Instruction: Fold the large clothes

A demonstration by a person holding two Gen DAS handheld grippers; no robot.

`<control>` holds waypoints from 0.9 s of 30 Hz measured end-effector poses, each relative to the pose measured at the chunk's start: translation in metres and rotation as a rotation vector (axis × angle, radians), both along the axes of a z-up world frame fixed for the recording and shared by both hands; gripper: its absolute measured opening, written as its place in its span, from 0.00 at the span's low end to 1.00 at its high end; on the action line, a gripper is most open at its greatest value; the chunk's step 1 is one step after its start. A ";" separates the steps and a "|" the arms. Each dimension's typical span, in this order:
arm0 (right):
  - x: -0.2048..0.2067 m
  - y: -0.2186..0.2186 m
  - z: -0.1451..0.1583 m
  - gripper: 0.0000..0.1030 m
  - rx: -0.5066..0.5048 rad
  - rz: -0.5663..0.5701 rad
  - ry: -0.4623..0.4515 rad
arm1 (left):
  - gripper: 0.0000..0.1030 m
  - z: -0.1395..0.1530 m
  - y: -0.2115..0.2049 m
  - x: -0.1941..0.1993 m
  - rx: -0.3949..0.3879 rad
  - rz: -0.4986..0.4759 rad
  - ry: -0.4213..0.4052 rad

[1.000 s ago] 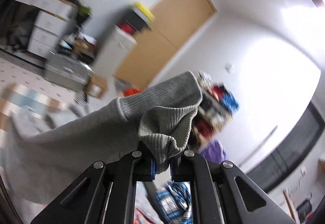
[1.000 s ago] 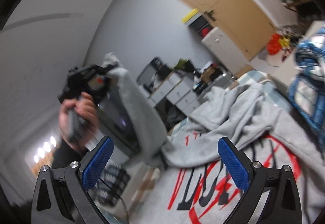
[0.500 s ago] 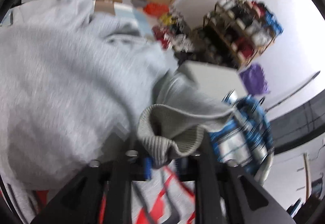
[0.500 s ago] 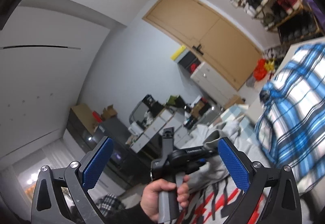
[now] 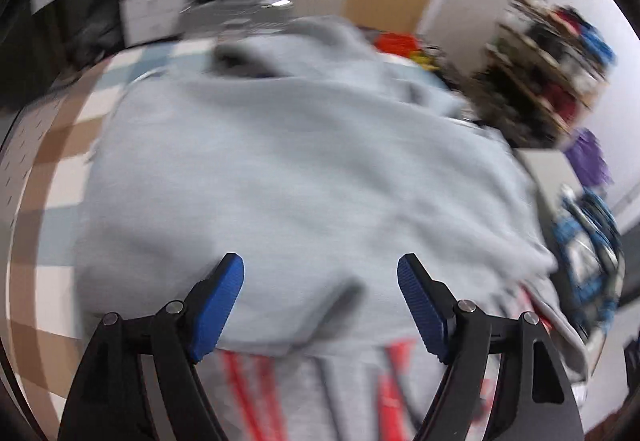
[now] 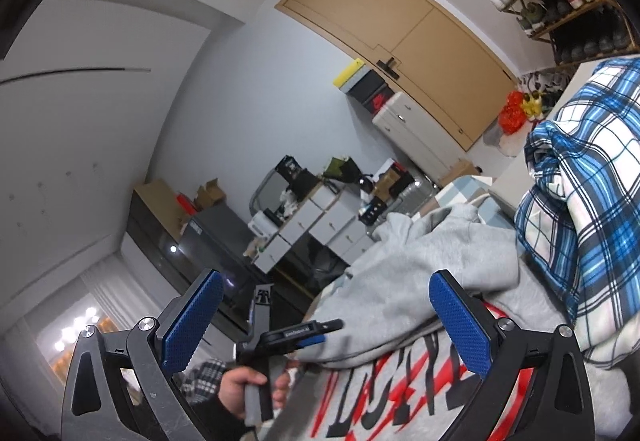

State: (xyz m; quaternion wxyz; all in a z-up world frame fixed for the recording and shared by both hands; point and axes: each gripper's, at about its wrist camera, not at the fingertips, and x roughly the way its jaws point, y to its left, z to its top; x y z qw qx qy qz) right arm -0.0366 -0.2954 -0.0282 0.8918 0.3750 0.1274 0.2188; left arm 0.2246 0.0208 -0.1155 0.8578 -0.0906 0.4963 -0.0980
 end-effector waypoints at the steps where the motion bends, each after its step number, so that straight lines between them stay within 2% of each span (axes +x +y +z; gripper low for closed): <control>1: 0.002 0.001 0.000 1.00 -0.014 -0.001 0.001 | 0.73 -0.007 0.005 0.005 -0.021 0.005 0.025; 3: 0.003 0.005 -0.001 1.00 -0.043 -0.003 0.006 | 0.73 -0.032 0.018 0.015 -0.048 0.031 0.111; 7: 0.012 0.011 -0.006 1.00 -0.071 0.017 0.040 | 0.73 -0.039 0.018 0.002 -0.088 -0.014 0.065; 12: 0.026 0.022 -0.014 1.00 -0.105 0.066 0.100 | 0.73 -0.045 -0.002 -0.018 0.000 -0.063 0.019; 15: 0.028 0.033 -0.016 1.00 -0.172 0.078 0.116 | 0.73 -0.038 -0.001 -0.032 0.006 0.008 0.028; 19: 0.035 0.051 -0.019 1.00 -0.275 0.082 0.143 | 0.73 -0.024 0.008 -0.059 -0.079 0.098 0.037; 23: 0.049 0.079 -0.010 1.00 -0.381 0.113 0.153 | 0.73 -0.015 0.015 -0.099 -0.082 0.169 -0.014; 26: 0.067 0.106 0.011 1.00 -0.500 0.144 0.097 | 0.74 -0.007 0.030 -0.114 -0.072 0.228 -0.063; 27: 0.077 0.118 0.022 1.00 -0.567 0.140 0.053 | 0.74 -0.006 0.035 -0.119 -0.078 0.255 -0.081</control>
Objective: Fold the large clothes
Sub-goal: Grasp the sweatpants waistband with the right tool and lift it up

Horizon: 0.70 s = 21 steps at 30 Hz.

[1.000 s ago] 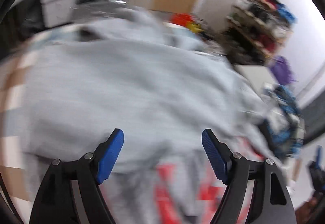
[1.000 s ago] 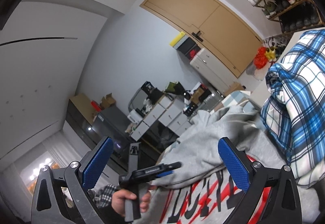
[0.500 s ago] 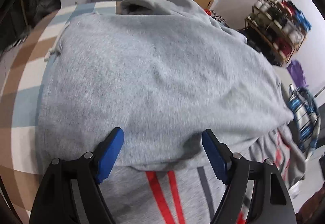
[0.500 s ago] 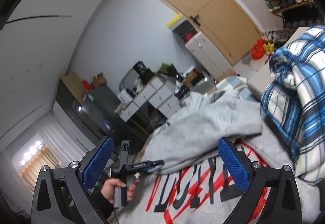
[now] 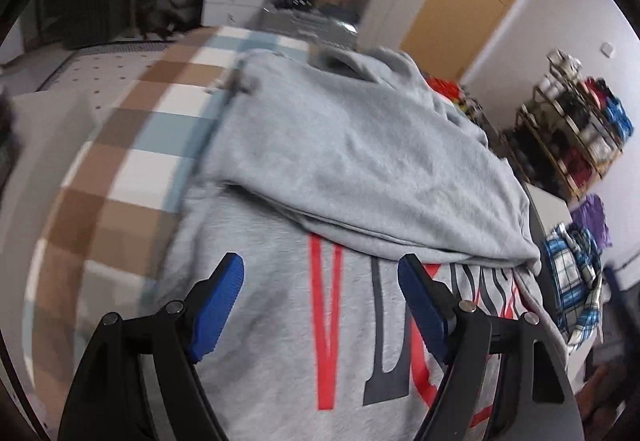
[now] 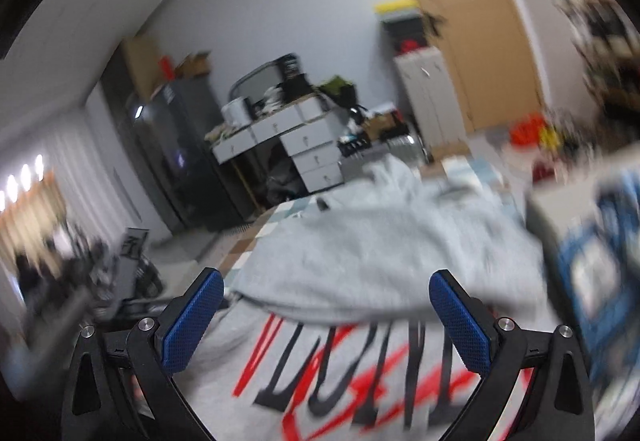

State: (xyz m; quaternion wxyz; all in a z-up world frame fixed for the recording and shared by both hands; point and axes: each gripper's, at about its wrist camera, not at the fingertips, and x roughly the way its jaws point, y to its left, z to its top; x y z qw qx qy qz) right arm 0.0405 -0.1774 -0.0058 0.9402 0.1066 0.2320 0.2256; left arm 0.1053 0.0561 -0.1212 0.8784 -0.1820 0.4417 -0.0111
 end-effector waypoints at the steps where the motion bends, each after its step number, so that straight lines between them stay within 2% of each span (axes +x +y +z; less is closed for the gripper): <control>1: 0.009 0.008 0.007 1.00 -0.048 0.000 -0.035 | 0.74 0.004 0.007 0.004 -0.001 0.022 -0.014; 4: 0.057 0.039 0.024 1.00 -0.198 0.018 -0.080 | 0.74 0.009 0.023 -0.005 0.020 0.046 -0.086; 7: 0.118 0.070 0.028 1.00 -0.292 0.035 -0.028 | 0.74 0.008 0.026 0.002 0.087 0.006 -0.130; 10: 0.175 0.104 0.016 1.00 -0.367 0.040 0.028 | 0.74 0.009 0.041 0.001 0.140 0.012 -0.166; 14: 0.239 0.153 -0.019 1.00 -0.483 0.093 0.117 | 0.74 0.009 0.066 0.007 0.164 0.040 -0.163; 16: 0.271 0.178 -0.042 1.00 -0.541 0.107 0.184 | 0.74 0.008 0.069 0.009 0.234 0.057 -0.174; 18: 0.300 0.195 -0.069 1.00 -0.553 0.086 0.267 | 0.74 0.007 0.071 0.011 0.284 0.056 -0.190; 20: 0.319 0.206 -0.091 1.00 -0.567 0.098 0.329 | 0.74 0.005 0.073 0.011 0.282 0.050 -0.192; 21: 0.325 0.211 -0.101 0.99 -0.611 0.097 0.331 | 0.74 0.004 0.074 0.012 0.278 0.038 -0.189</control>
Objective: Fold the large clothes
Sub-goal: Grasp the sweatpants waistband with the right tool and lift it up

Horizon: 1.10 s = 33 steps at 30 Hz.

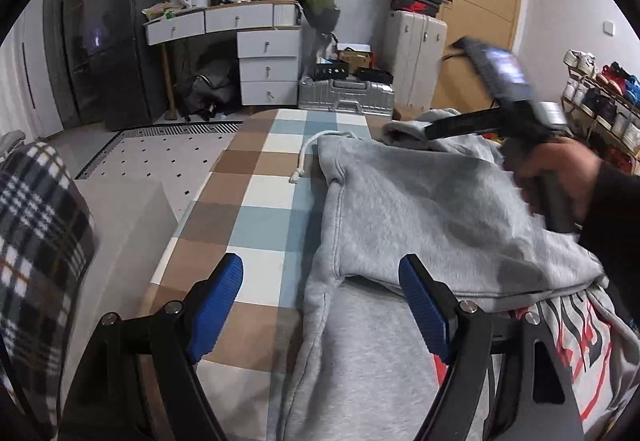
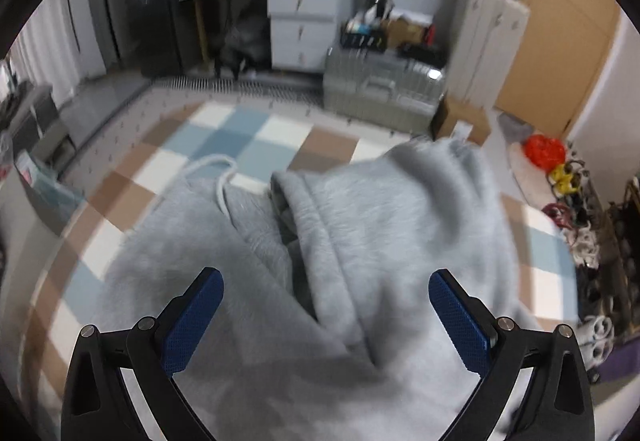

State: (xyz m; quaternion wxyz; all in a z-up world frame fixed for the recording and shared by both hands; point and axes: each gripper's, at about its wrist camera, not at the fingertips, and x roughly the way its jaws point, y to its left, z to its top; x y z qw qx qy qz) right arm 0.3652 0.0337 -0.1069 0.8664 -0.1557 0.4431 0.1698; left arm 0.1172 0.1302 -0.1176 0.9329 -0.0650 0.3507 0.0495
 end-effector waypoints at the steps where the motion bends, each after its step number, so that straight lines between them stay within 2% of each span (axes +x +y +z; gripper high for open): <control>1: 0.003 0.003 -0.007 0.99 -0.048 -0.002 -0.008 | 0.74 -0.001 0.001 0.000 0.003 -0.004 0.007; 2: 0.009 0.006 -0.014 0.99 -0.106 -0.013 -0.014 | 0.74 -0.003 0.002 0.001 0.005 -0.004 0.016; 3: 0.014 0.003 -0.020 0.94 -0.137 -0.032 -0.008 | 0.74 -0.006 0.004 0.003 -0.001 -0.007 0.030; 5: 0.027 -0.009 -0.025 0.67 -0.121 -0.074 0.050 | 0.74 -0.011 0.005 0.005 -0.011 -0.005 0.059; 6: 0.032 -0.015 -0.025 0.40 -0.105 -0.086 0.080 | 0.74 -0.013 0.005 0.006 -0.008 -0.001 0.072; 7: 0.035 -0.023 -0.023 0.17 -0.060 -0.082 0.104 | 0.74 -0.015 0.004 0.007 -0.009 -0.004 0.083; 9: 0.034 -0.030 -0.012 0.12 -0.077 -0.100 0.051 | 0.74 -0.016 0.002 0.007 -0.017 -0.007 0.096; 14: 0.024 -0.043 0.025 0.11 -0.191 -0.162 -0.144 | 0.74 -0.011 -0.005 0.000 0.004 -0.014 0.079; 16: 0.016 -0.038 0.046 0.11 -0.292 -0.153 -0.256 | 0.74 -0.009 -0.007 -0.002 0.013 -0.010 0.073; 19: 0.004 -0.023 0.075 0.11 -0.494 -0.107 -0.436 | 0.74 -0.009 -0.006 -0.002 0.029 -0.002 0.066; 20: -0.001 -0.016 0.083 0.11 -0.595 -0.081 -0.513 | 0.74 -0.010 -0.006 -0.002 0.034 -0.002 0.066; 22: -0.003 -0.003 0.088 0.11 -0.791 -0.040 -0.634 | 0.74 -0.010 -0.005 -0.003 0.036 0.004 0.072; 24: -0.009 0.011 0.082 0.11 -1.039 0.019 -0.781 | 0.74 -0.011 -0.003 -0.003 0.032 0.010 0.078; 26: -0.011 0.017 0.080 0.11 -1.180 0.055 -0.869 | 0.74 -0.009 -0.003 -0.004 0.032 0.009 0.075; 28: -0.012 0.020 0.087 0.11 -1.200 0.060 -0.908 | 0.74 -0.007 -0.005 -0.005 0.042 0.010 0.064; 29: -0.014 0.021 0.092 0.11 -1.173 0.051 -0.915 | 0.74 -0.007 -0.005 -0.005 0.046 0.008 0.062; 31: -0.018 0.021 0.099 0.11 -1.067 0.042 -0.888 | 0.74 -0.007 -0.005 -0.005 0.044 0.002 0.065; 33: -0.019 0.017 0.096 0.11 -0.948 0.054 -0.797 | 0.74 -0.007 -0.004 -0.005 0.047 0.004 0.067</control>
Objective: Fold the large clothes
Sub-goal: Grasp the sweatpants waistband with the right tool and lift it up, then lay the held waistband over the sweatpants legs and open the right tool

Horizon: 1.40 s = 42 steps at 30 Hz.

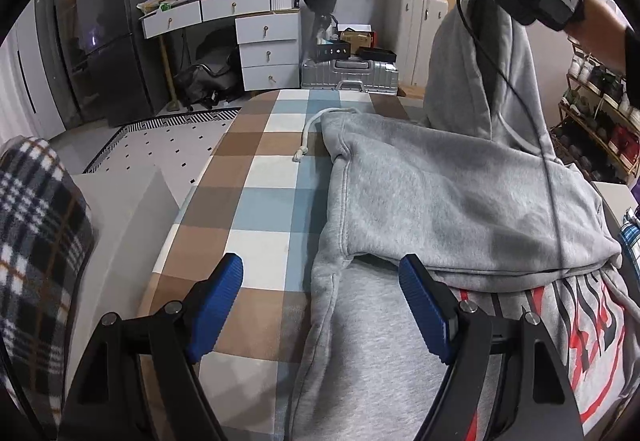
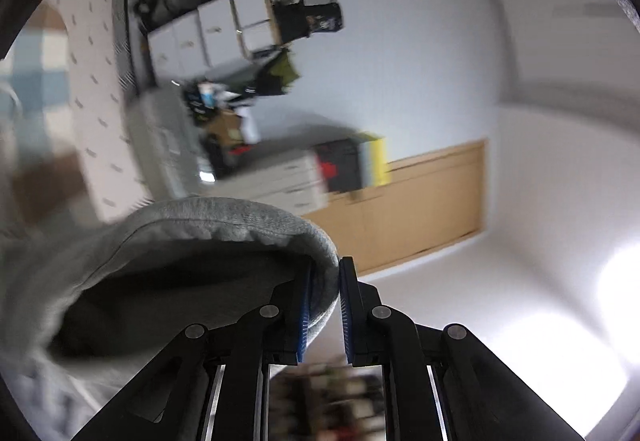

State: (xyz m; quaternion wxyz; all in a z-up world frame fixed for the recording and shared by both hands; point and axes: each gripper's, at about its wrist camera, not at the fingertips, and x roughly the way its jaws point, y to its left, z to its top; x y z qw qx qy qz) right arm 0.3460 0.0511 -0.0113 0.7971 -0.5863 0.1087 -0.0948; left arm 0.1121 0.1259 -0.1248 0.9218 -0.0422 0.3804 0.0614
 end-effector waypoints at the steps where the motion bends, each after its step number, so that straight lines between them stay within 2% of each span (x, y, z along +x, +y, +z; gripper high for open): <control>1: 0.001 -0.002 -0.005 0.11 0.030 0.003 0.046 | 0.74 0.000 0.001 0.000 0.000 0.003 0.003; 3: -0.001 -0.006 -0.021 0.11 0.030 0.002 0.090 | 0.74 0.000 0.003 0.000 -0.008 0.010 0.006; 5: -0.003 -0.011 -0.031 0.10 0.015 0.001 0.074 | 0.74 0.001 0.003 0.000 -0.010 0.014 0.005; 7: -0.010 -0.016 -0.029 0.10 0.037 0.019 0.046 | 0.74 0.001 0.002 0.000 -0.005 0.011 0.001; 10: -0.025 -0.026 -0.008 0.11 0.133 0.042 -0.006 | 0.74 0.002 -0.001 0.002 -0.011 -0.001 -0.001; 13: -0.049 -0.039 0.023 0.11 0.286 0.078 -0.029 | 0.74 0.000 -0.004 0.005 -0.009 -0.003 0.006; 16: -0.085 -0.056 0.044 0.11 0.456 0.130 -0.001 | 0.74 -0.001 -0.006 0.006 -0.016 -0.004 0.013; 21: -0.145 -0.078 0.050 0.11 0.637 0.220 0.110 | 0.74 0.001 -0.010 0.005 -0.025 0.002 0.005; 26: -0.202 -0.083 0.024 0.11 0.736 0.305 0.228 | 0.74 0.003 -0.015 0.004 -0.022 0.009 -0.004; 31: -0.242 -0.078 -0.018 0.11 0.751 0.354 0.361 | 0.74 0.002 -0.016 0.002 -0.016 0.019 -0.008; 38: -0.252 -0.066 -0.090 0.11 0.778 0.304 0.630 | 0.74 -0.003 -0.012 0.002 -0.030 0.033 0.007; 42: -0.237 -0.070 -0.113 0.11 0.914 0.231 0.715 | 0.75 -0.002 -0.015 0.002 -0.044 0.016 0.003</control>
